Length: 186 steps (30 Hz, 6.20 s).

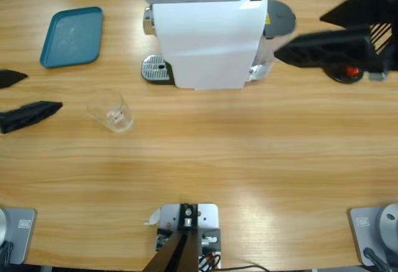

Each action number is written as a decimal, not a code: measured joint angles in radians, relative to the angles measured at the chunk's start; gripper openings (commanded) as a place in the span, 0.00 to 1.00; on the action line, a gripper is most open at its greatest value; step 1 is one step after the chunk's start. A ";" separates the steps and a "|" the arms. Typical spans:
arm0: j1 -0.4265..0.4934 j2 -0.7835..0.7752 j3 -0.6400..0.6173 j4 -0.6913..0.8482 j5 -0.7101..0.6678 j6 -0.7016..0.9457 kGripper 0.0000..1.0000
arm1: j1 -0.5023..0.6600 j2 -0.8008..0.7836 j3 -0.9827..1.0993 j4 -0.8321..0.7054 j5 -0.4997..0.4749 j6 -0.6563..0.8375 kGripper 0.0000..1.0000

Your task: Pour coffee

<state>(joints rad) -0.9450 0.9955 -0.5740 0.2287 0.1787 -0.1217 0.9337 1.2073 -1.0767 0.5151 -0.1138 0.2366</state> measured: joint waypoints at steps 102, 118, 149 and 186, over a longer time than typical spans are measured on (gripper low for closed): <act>0.521 0.680 -0.149 -0.447 -0.762 0.718 0.00 | 0.002 -0.154 0.298 0.010 -0.164 -0.021 1.00; 0.489 0.862 -0.180 -0.631 -0.746 0.791 0.00 | 0.002 -0.144 0.276 0.010 -0.177 -0.028 1.00; 0.436 0.930 -0.129 -0.864 -0.716 0.664 1.00 | 0.002 -0.130 0.273 0.016 -0.177 -0.028 1.00; 0.323 0.254 -0.106 -0.047 -0.403 0.355 1.00 | -0.274 0.356 -0.739 0.545 -0.036 0.068 0.00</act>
<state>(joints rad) -0.6216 1.2498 -0.6796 0.1821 -0.2246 0.2338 0.6595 1.5632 -1.8154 1.0598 -0.1494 0.3046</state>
